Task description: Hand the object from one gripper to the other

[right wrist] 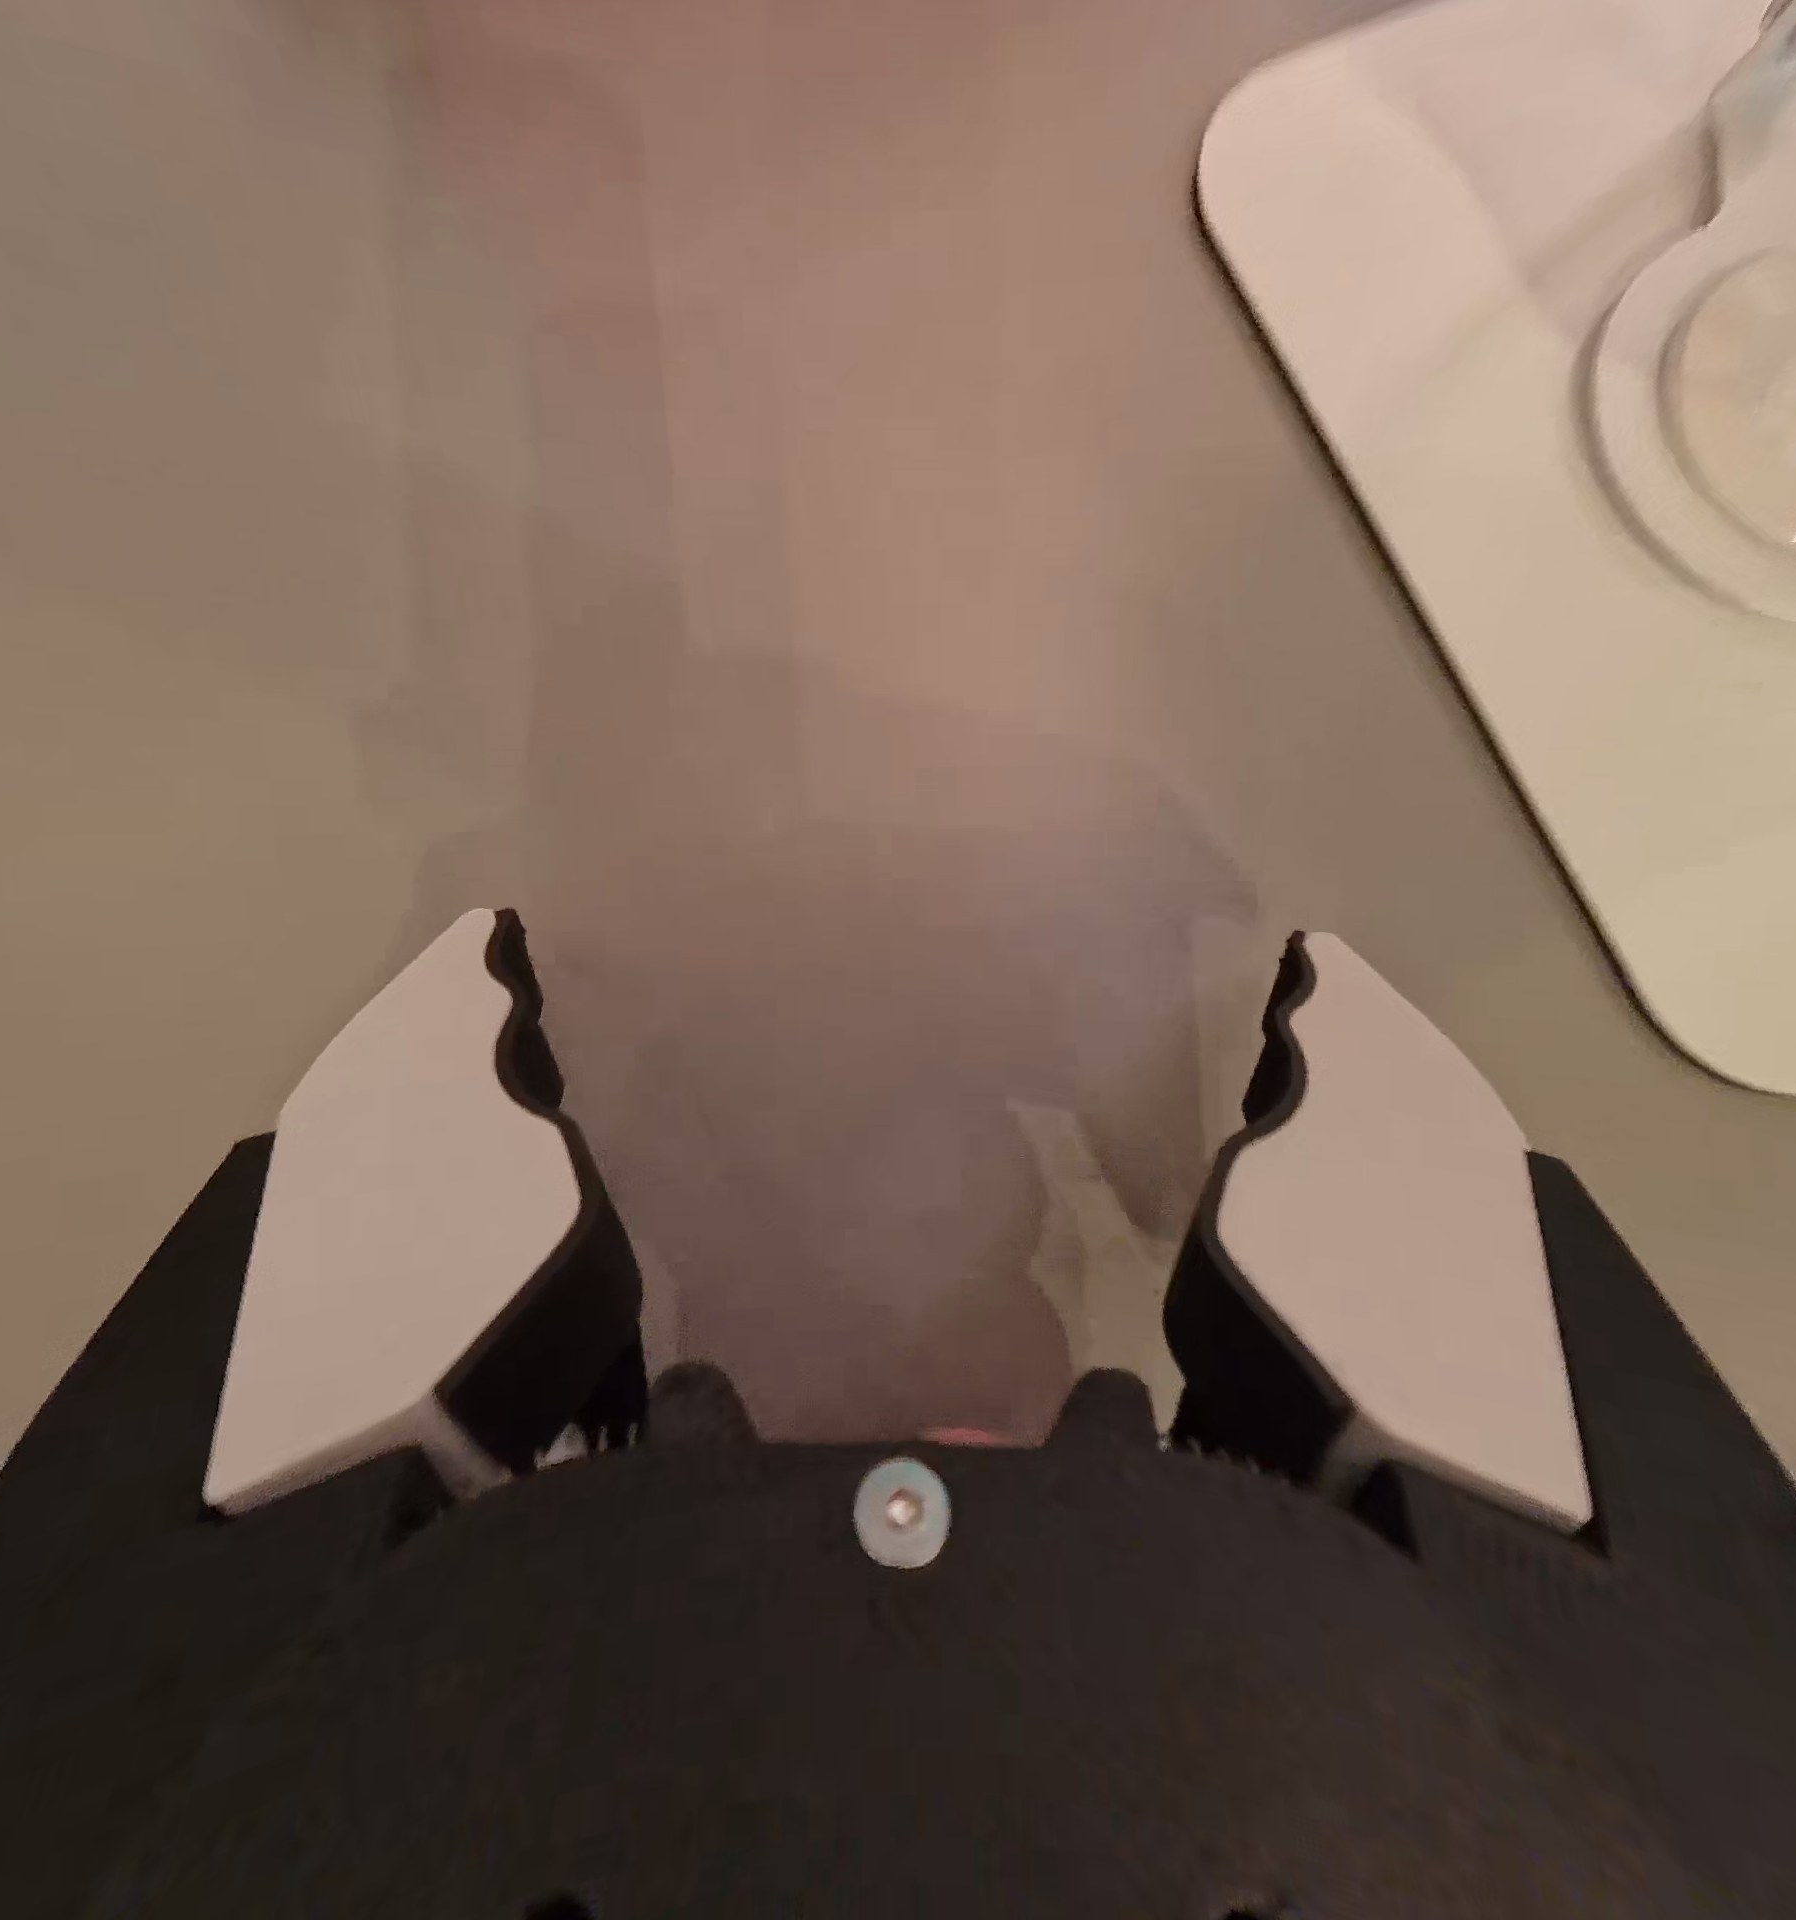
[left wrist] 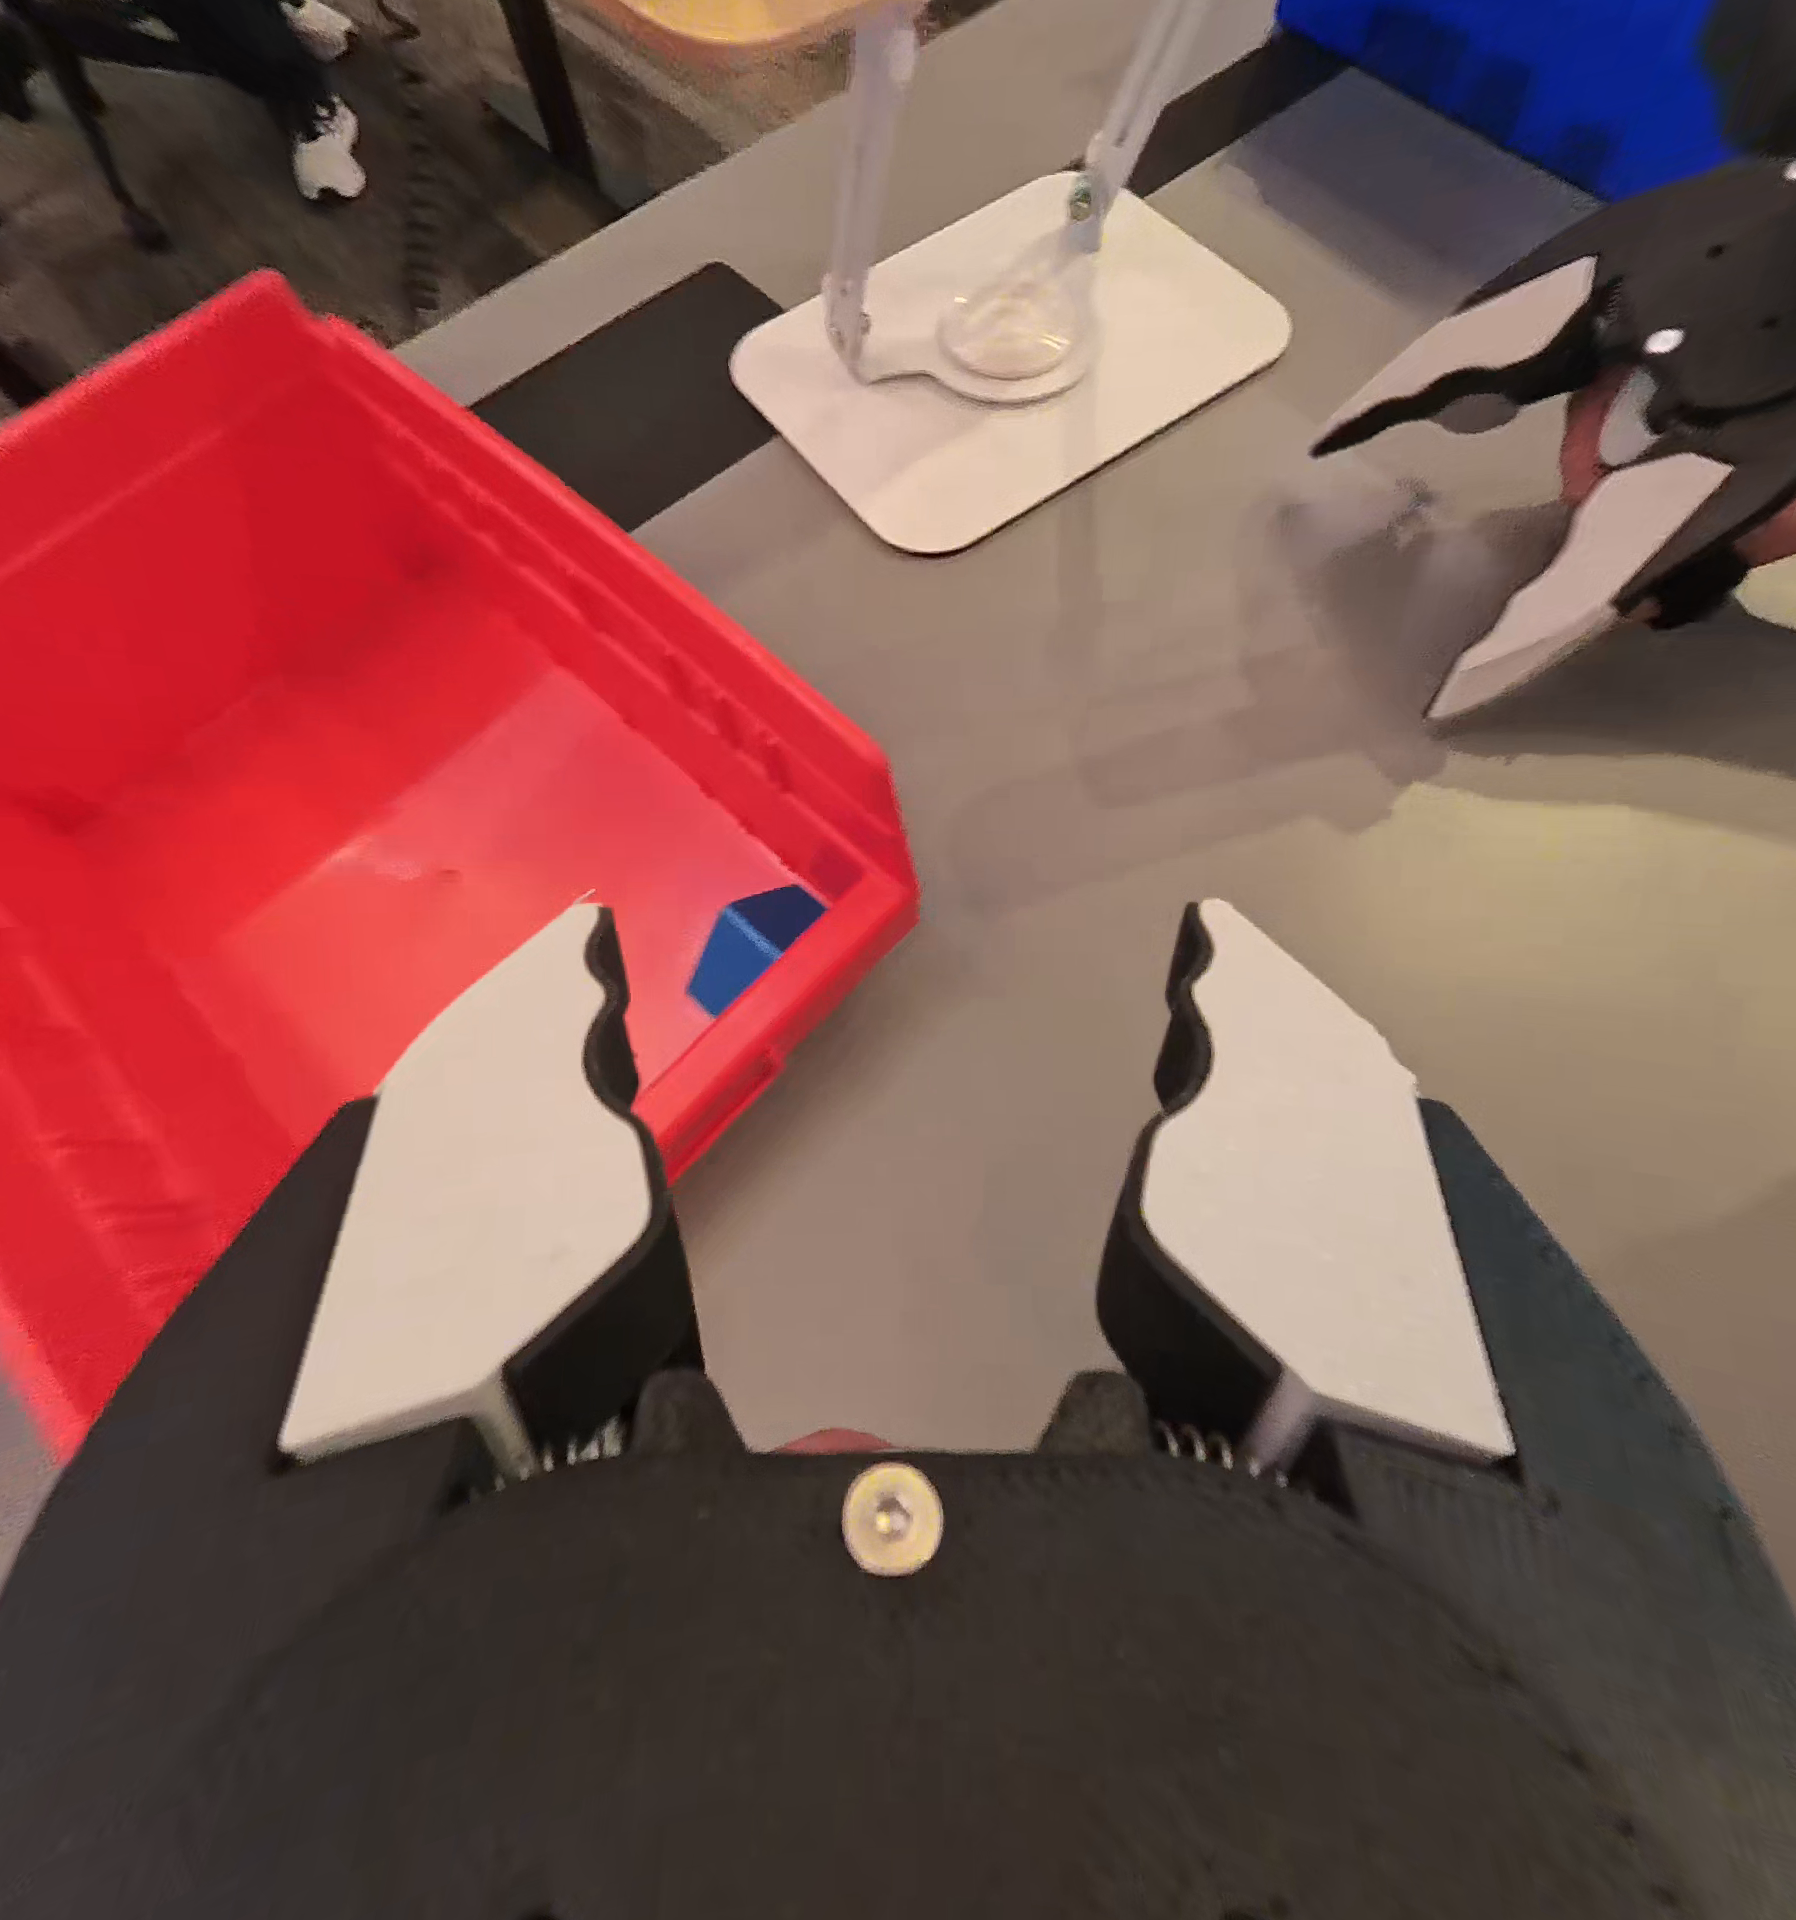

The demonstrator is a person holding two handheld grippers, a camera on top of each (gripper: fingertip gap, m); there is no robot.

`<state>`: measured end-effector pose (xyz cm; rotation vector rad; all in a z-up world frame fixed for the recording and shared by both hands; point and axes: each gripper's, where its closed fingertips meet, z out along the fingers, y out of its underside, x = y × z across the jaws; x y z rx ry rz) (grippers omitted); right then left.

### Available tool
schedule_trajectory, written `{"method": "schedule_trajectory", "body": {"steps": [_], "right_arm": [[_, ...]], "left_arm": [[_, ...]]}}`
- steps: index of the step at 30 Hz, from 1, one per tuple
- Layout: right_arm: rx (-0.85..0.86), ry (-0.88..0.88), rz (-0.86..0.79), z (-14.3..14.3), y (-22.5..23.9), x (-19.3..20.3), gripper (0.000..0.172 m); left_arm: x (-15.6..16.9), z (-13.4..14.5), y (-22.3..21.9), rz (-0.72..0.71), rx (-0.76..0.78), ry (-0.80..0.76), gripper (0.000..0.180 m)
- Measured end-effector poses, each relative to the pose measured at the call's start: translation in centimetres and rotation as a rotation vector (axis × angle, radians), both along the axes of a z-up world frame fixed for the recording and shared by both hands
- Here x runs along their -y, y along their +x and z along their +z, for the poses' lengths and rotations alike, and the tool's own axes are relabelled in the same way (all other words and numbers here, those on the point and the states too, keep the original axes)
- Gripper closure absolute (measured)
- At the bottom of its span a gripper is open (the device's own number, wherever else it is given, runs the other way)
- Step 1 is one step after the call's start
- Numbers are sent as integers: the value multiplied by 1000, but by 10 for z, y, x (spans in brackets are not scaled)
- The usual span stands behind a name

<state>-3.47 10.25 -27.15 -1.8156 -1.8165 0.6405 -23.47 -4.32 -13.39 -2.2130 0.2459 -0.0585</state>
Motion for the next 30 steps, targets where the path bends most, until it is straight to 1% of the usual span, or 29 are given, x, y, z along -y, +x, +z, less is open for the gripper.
{"method": "schedule_trajectory", "body": {"steps": [1, 2, 3, 4, 5, 6, 8, 9, 10, 12, 14, 15, 16, 18, 21, 24, 27, 30], "right_arm": [[9, -12, -2, -4, 0, 0, 44], [7, -8, 2, -5, 0, 1, 40], [8, -8, 7, -5, 0, 1, 43], [1, -30, 12, -5, 0, 4, 41], [-12, -54, 23, -4, -1, 9, 30], [-18, -55, 35, -4, -1, 11, 27], [-21, -16, 15, -7, -1, 6, 27], [-14, 2, -14, -8, -1, 3, 31], [-15, 0, -11, -8, -1, 3, 30], [-21, 2, -13, -7, -1, 4, 34], [-28, 2, -52, -6, -2, 0, 40], [-28, 6, -57, -6, -2, 0, 40], [-31, 20, -65, -5, -1, -1, 39], [-33, 46, -96, -4, 0, -6, 29], [-18, 3, -106, -7, 1, -7, 33], [-13, 5, -109, -8, 3, -10, 30], [-12, 10, -198, -8, 10, -11, 27], [-7, 1, -214, -8, 13, -10, 27]], "left_arm": [[-1, -7, 10, -27, 10, -10, 81], [-2, -16, 19, -53, 13, -26, 80], [-3, -23, 25, -67, 0, -41, 80], [-4, -30, 29, -75, -18, -54, 80], [-5, -35, 34, -88, -18, -64, 81], [-7, -38, 41, -109, 5, -68, 81], [-10, -41, 53, -139, 46, -64, 82], [-11, -43, 56, -147, 57, -62, 83], [-13, -44, 60, -155, 68, -63, 84], [-15, -46, 67, -175, 85, -61, 85], [-16, -48, 73, -195, 90, -66, 86], [-16, -49, 75, -200, 86, -68, 86], [-17, -50, 77, -204, 88, -67, 87], [-17, -51, 82, -218, 111, -66, 88], [-18, -54, 87, -229, 126, -74, 91], [-19, -56, 92, -239, 132, -81, 92], [-19, -57, 96, -246, 125, -92, 92], [-18, -57, 99, -253, 128, -95, 94]]}}
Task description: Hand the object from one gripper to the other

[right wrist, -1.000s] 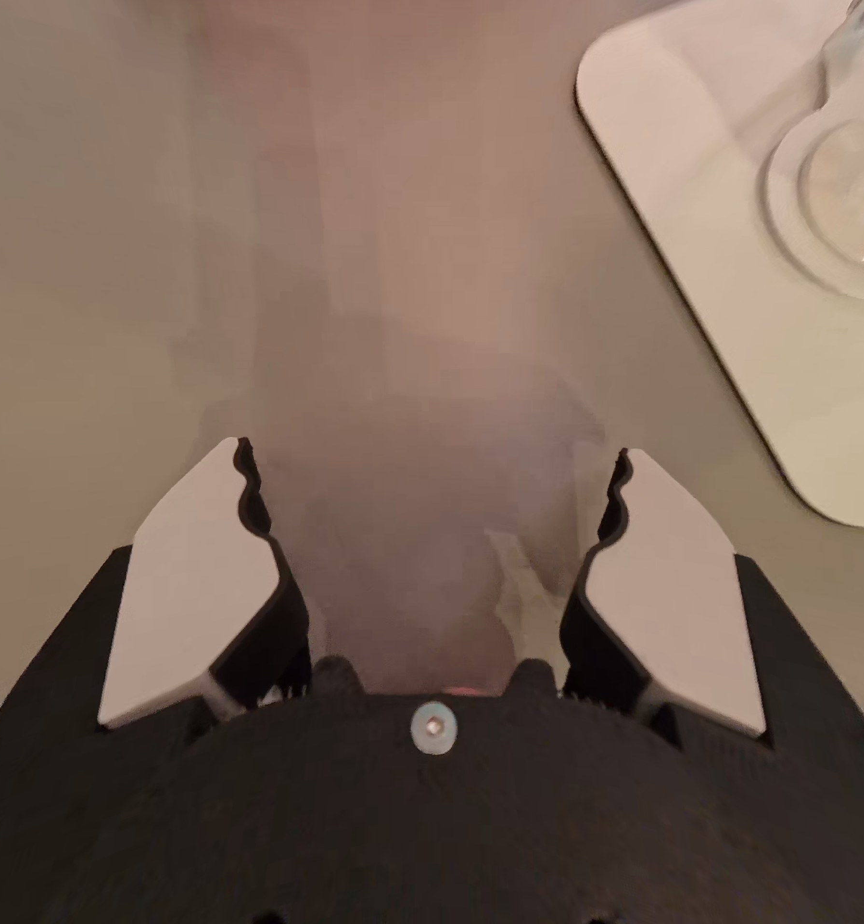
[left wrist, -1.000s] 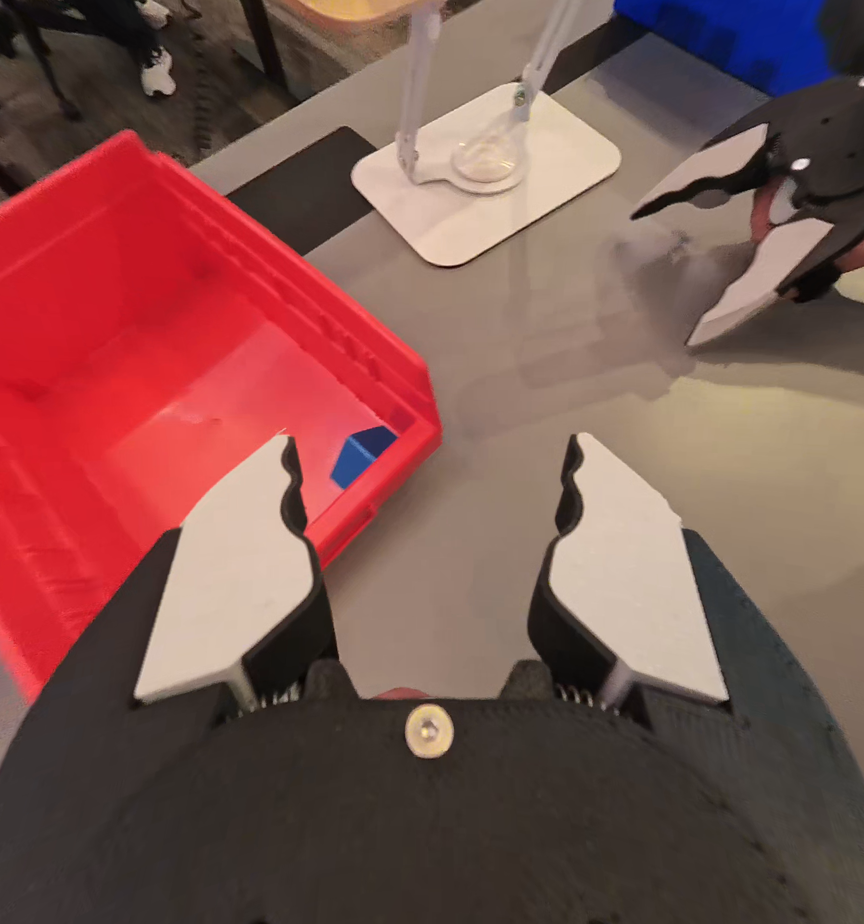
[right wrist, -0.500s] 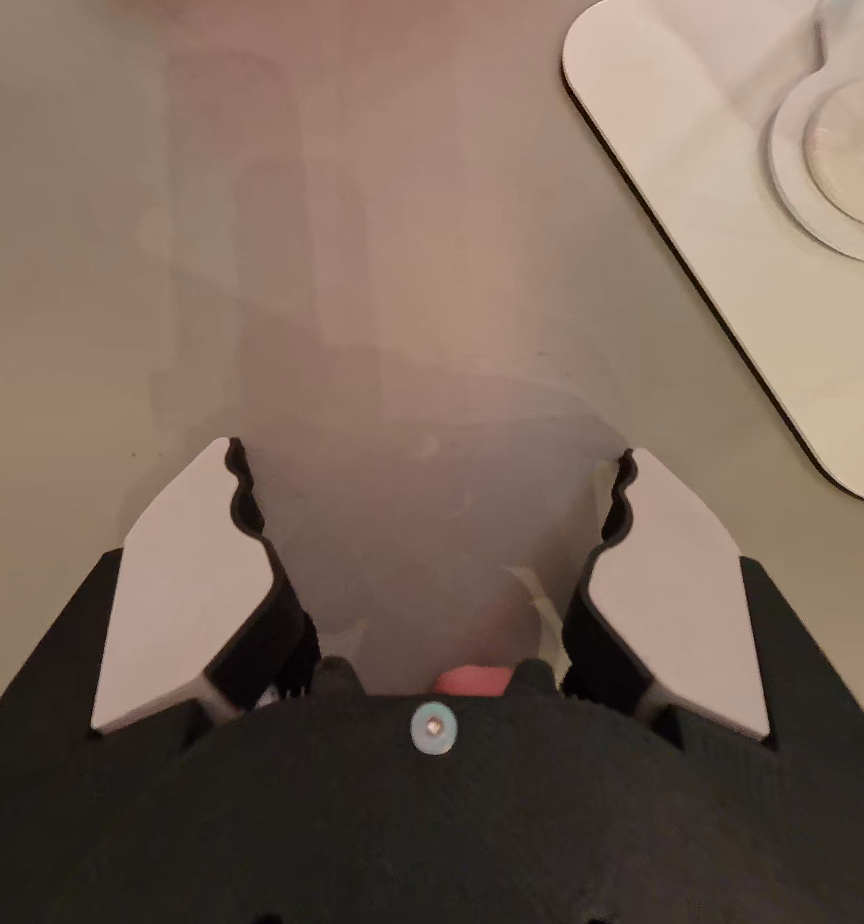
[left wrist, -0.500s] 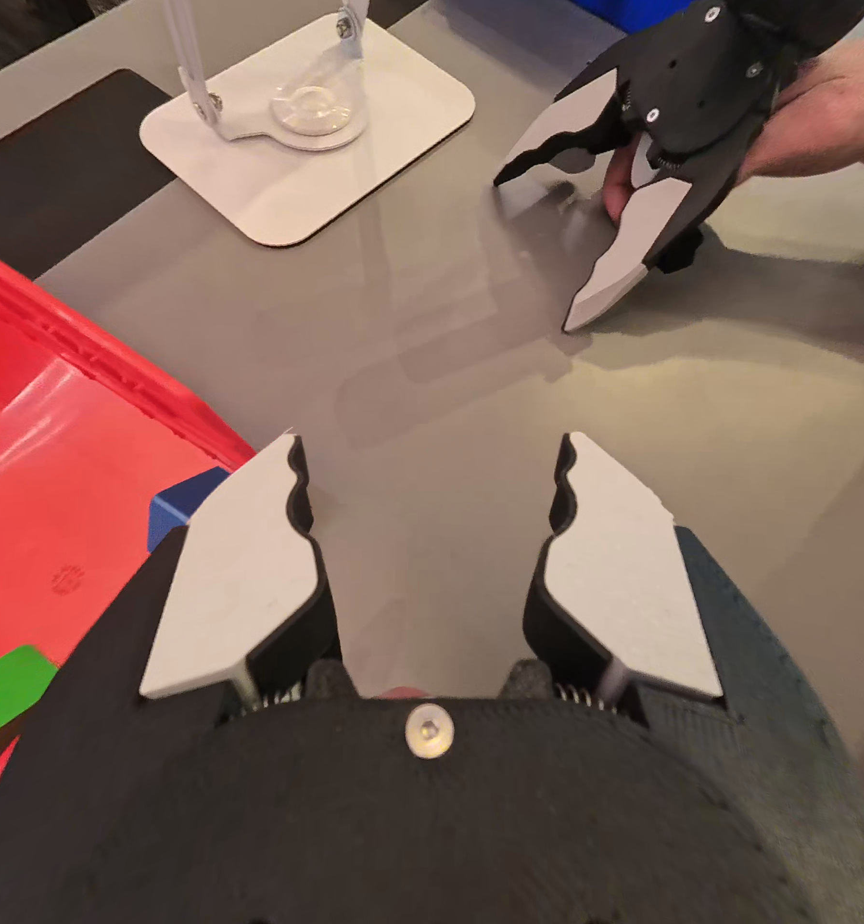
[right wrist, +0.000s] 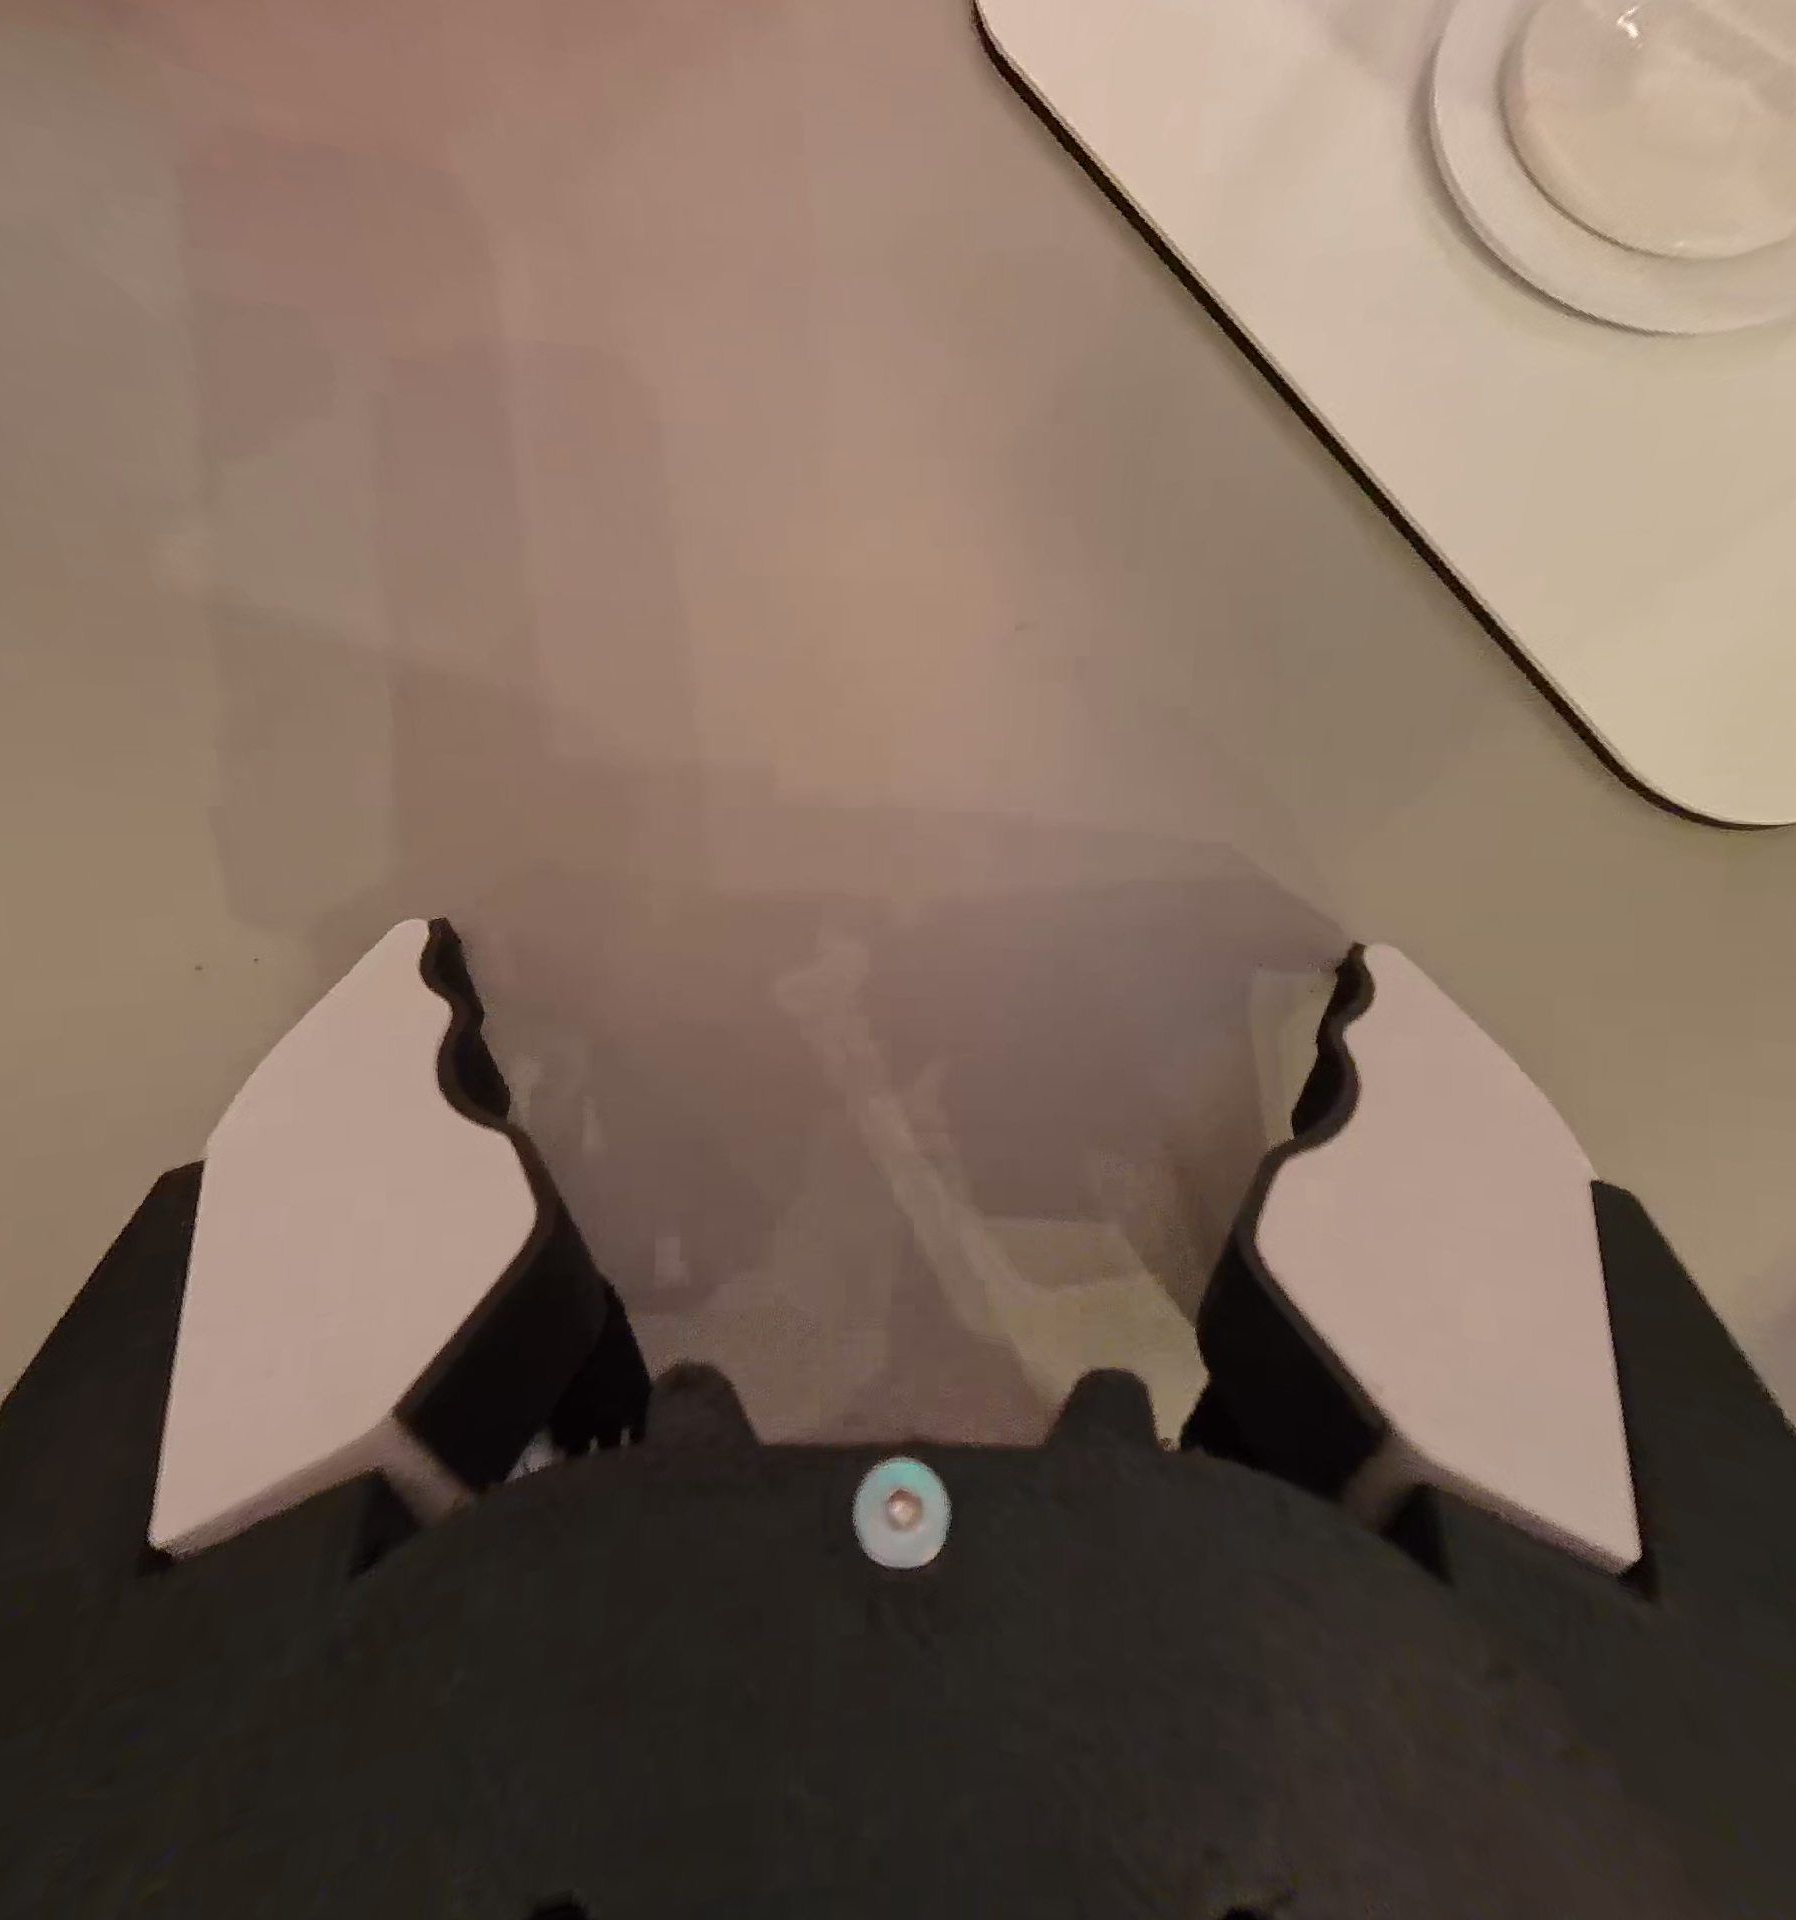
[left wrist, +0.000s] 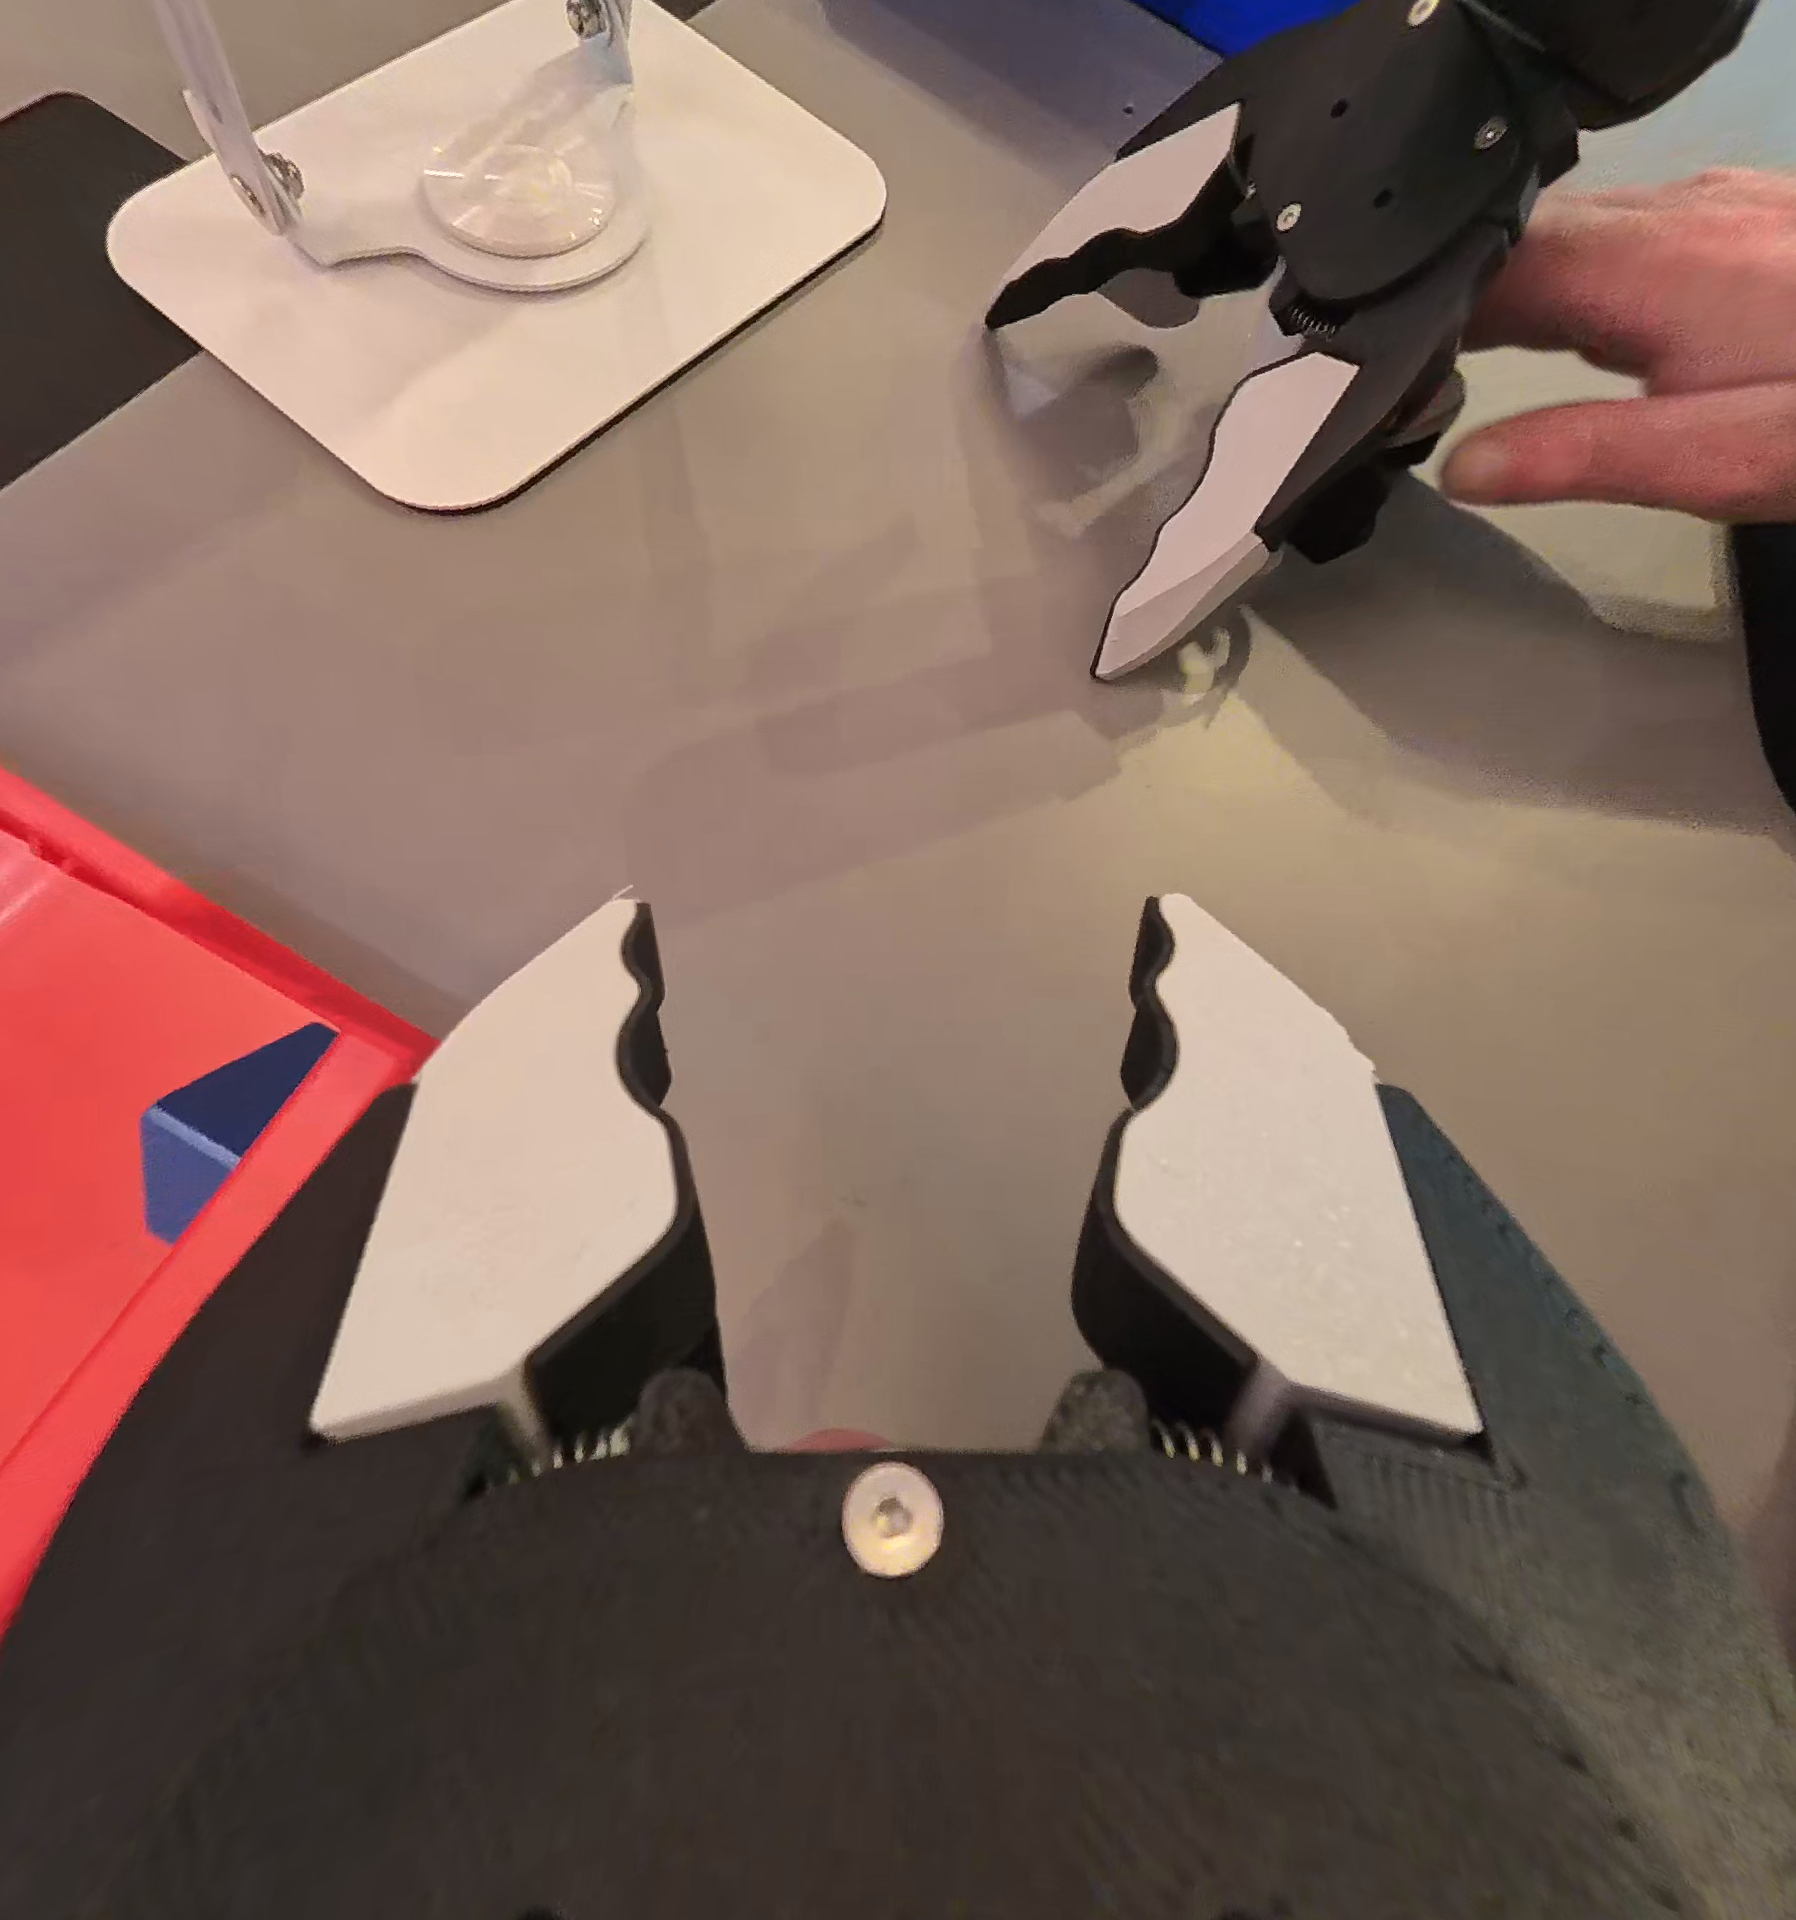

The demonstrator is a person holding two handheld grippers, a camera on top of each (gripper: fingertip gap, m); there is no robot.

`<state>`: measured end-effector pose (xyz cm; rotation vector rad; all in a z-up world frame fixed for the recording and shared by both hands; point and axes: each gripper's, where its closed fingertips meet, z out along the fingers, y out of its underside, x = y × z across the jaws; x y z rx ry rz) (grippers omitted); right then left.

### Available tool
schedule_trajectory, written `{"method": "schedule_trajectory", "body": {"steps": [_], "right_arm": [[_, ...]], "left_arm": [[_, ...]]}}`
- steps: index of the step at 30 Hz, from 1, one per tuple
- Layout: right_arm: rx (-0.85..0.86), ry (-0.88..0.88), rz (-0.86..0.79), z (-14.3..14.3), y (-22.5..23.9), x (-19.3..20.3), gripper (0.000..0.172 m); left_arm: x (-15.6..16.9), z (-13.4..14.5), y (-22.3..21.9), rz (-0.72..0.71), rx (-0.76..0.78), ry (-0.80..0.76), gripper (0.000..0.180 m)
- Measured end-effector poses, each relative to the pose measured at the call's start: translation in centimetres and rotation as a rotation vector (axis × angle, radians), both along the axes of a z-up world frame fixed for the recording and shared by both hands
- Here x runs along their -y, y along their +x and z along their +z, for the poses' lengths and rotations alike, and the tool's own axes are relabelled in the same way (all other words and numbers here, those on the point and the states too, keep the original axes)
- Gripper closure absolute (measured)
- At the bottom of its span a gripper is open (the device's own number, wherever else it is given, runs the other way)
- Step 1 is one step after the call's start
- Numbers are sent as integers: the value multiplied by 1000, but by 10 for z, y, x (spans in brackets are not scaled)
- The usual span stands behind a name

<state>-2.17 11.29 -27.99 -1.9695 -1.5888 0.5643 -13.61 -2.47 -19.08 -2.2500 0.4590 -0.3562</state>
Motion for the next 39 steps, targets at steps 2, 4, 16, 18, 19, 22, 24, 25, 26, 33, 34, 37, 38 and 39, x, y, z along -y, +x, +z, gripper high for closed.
{"method": "schedule_trajectory", "body": {"steps": [2, 4, 16, 18, 19, 22, 24, 25, 26, 33, 34, 37, 38, 39], "right_arm": [[0, 0, 0, 0, 0, 0, 27], [0, 0, 0, 0, 0, 0, 27], [0, 0, 0, 0, 0, 0, 27], [0, 0, 0, 0, 0, 0, 27], [0, 0, 0, 0, 0, 0, 27], [0, 0, 0, 0, 0, 0, 27], [0, 0, 0, 0, 0, 0, 27], [0, 0, 0, 0, 0, 0, 27], [0, 0, 0, 0, 0, 0, 27], [0, 0, 0, 0, 0, 0, 27], [0, 0, 0, 0, 0, 0, 27], [0, 0, 0, 0, 0, 0, 27], [0, 0, 0, 0, 0, 0, 27], [0, 0, 0, 0, 0, 0, 27]], "left_arm": [[0, 0, 2, -4, 20, -2, 95], [-2, -1, 2, -2, 28, -6, 95], [-19, 9, 49, -56, 35, -3, 96], [-20, 6, 54, -67, 22, -8, 96], [-20, 4, 57, -69, 24, -18, 96], [-22, 3, 64, -80, 26, -23, 96], [-23, 5, 69, -91, 22, -22, 96], [-24, 6, 70, -93, 18, -20, 96], [-25, 7, 72, -94, 17, -17, 96], [-26, 4, 76, -98, 19, -25, 96], [-27, 4, 77, -99, 24, -26, 95], [-26, 6, 79, -107, 20, -20, 95], [-27, 5, 78, -107, 22, -21, 95], [-27, 5, 78, -106, 26, -22, 95]]}}
